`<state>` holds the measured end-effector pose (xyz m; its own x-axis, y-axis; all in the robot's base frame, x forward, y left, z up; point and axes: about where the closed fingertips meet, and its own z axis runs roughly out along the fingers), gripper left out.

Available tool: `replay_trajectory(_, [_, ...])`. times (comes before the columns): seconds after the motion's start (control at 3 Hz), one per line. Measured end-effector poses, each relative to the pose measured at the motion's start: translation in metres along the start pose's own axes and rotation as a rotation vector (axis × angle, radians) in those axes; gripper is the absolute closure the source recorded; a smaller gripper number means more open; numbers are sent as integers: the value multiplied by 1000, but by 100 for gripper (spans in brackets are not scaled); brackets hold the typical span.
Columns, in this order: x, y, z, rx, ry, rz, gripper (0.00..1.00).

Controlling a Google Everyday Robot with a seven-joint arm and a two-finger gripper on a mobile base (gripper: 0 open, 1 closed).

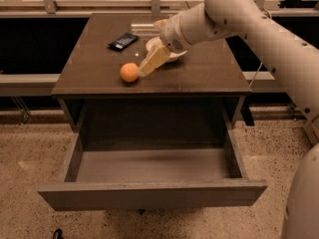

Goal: Place orange into top drawer

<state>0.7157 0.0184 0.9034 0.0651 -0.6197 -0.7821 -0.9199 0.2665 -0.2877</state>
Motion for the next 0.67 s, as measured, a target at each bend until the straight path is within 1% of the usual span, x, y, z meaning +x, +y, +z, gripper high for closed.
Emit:
replay_trajectory(0.33, [7, 19, 23, -12, -20, 69, 0])
replay_trajectory(0.67, [17, 37, 46, -27, -16, 123, 0])
